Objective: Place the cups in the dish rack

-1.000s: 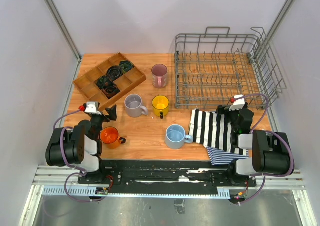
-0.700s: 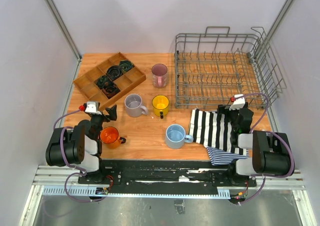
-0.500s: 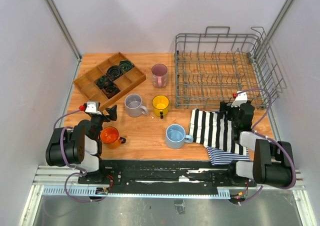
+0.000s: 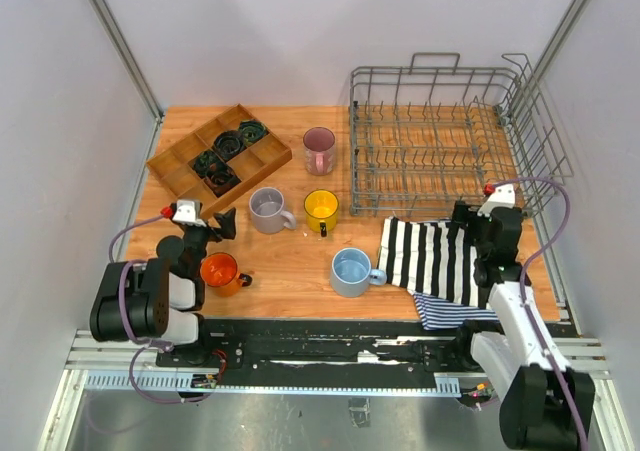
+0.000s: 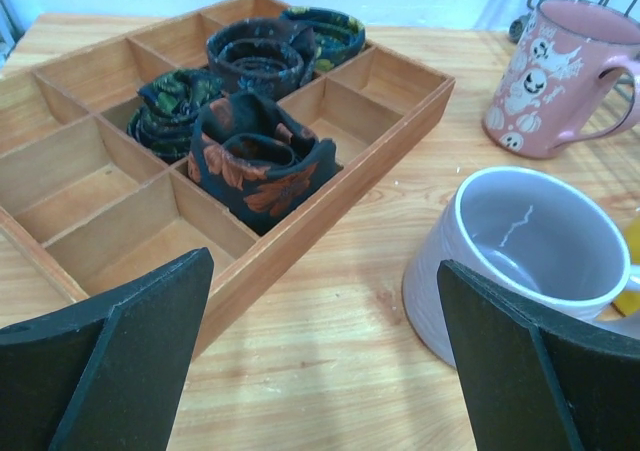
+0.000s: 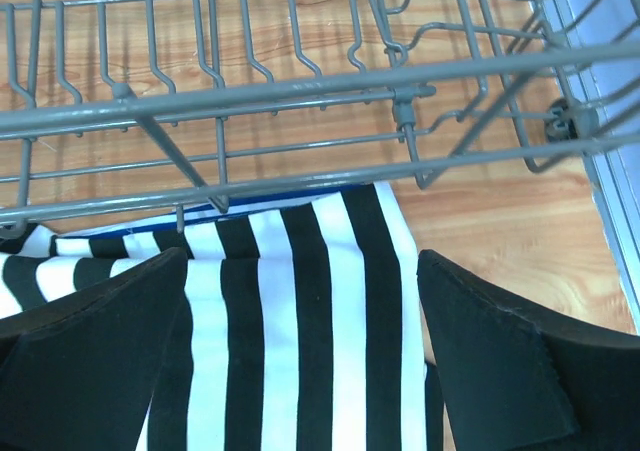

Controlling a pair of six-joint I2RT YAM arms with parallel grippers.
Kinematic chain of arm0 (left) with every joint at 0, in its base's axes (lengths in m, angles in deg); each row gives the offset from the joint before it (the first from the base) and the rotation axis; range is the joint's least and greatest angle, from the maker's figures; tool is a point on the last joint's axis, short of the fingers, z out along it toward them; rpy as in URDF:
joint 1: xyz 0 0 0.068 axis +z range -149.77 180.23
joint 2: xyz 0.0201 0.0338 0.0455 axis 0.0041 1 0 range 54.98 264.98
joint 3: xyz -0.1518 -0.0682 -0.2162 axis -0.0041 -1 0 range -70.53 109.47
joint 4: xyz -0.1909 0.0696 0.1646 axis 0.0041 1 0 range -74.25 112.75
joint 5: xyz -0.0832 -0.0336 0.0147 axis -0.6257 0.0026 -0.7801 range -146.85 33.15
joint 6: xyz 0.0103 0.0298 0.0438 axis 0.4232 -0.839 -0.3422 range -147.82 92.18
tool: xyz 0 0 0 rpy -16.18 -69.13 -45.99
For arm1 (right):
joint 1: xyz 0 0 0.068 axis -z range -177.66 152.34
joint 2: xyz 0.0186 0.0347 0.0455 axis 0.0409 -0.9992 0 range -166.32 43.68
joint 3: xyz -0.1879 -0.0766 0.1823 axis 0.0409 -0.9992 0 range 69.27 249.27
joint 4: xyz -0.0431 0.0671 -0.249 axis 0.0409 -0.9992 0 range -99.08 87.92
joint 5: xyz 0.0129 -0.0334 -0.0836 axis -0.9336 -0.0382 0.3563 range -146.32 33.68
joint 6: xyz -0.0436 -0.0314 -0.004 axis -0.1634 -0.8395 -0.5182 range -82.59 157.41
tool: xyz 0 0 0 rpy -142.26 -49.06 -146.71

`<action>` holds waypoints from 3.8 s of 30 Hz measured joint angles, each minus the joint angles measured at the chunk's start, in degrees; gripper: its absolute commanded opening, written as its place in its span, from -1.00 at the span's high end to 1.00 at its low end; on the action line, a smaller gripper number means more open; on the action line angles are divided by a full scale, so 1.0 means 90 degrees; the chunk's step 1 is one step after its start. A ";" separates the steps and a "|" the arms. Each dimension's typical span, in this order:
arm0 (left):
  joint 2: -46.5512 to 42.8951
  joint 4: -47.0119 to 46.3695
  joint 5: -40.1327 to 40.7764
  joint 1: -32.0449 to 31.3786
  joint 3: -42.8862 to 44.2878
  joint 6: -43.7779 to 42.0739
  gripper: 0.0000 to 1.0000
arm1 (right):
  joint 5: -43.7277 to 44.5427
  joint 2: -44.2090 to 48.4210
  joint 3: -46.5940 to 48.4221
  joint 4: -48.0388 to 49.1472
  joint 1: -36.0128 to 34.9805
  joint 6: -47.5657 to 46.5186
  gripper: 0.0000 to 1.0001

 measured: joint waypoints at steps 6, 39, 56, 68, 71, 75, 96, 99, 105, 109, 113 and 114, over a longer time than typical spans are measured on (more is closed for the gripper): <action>-0.1200 0.1724 0.0216 -0.0039 0.0648 0.0068 -0.99 | 0.0148 0.1256 0.0051 -0.1406 0.0000 0.0619 -0.97; -0.0580 0.5289 -0.2586 -0.0342 0.6365 0.4303 -0.99 | -0.3218 0.0695 0.4318 -0.4027 -0.0058 0.4007 -0.97; 0.0767 -0.0177 -0.2630 -0.0459 0.7215 0.8794 -0.99 | -0.4534 -0.0284 0.6309 -0.3004 -0.0066 0.4694 -0.97; 0.0454 0.1010 -0.1734 -0.0585 0.8750 0.7810 -0.99 | -0.4398 -0.0532 0.6462 -0.2963 -0.0066 0.5039 -0.97; -0.0041 0.2924 -0.1132 -0.1032 0.9272 0.6351 -0.99 | -0.4464 -0.0699 0.6635 -0.2965 -0.0066 0.5049 -0.97; -0.0486 0.4928 -0.0471 -0.1673 1.0132 0.4595 -1.00 | -0.4755 -0.0867 0.6504 -0.2446 -0.0087 0.5360 -0.97; 0.4845 1.2094 0.1651 -0.2227 1.4049 0.1870 -0.78 | -0.4231 -0.2504 0.7359 -0.3735 -0.0095 0.4476 -0.97; 0.5013 1.2660 0.1928 -0.2424 1.4192 0.1870 -0.63 | -0.4126 -0.2579 0.7356 -0.3903 -0.0095 0.4330 -0.97; 0.5768 1.3386 0.2006 -0.2676 1.5535 0.2025 -0.43 | -0.4053 -0.2696 0.7356 -0.4087 -0.0095 0.4114 -0.97; 0.5782 1.3670 0.2086 -0.2761 1.5375 0.2050 -0.40 | -0.4005 -0.2754 0.7332 -0.4228 -0.0095 0.3978 -0.97; 0.5799 1.3930 0.2115 -0.2844 1.5246 0.2021 -0.40 | -0.3973 -0.2776 0.7174 -0.4265 -0.0095 0.3891 -0.97; 0.5799 1.3954 0.2115 -0.2871 1.5193 0.2004 -0.38 | -0.3973 -0.2788 0.7133 -0.4269 -0.0095 0.3878 -0.97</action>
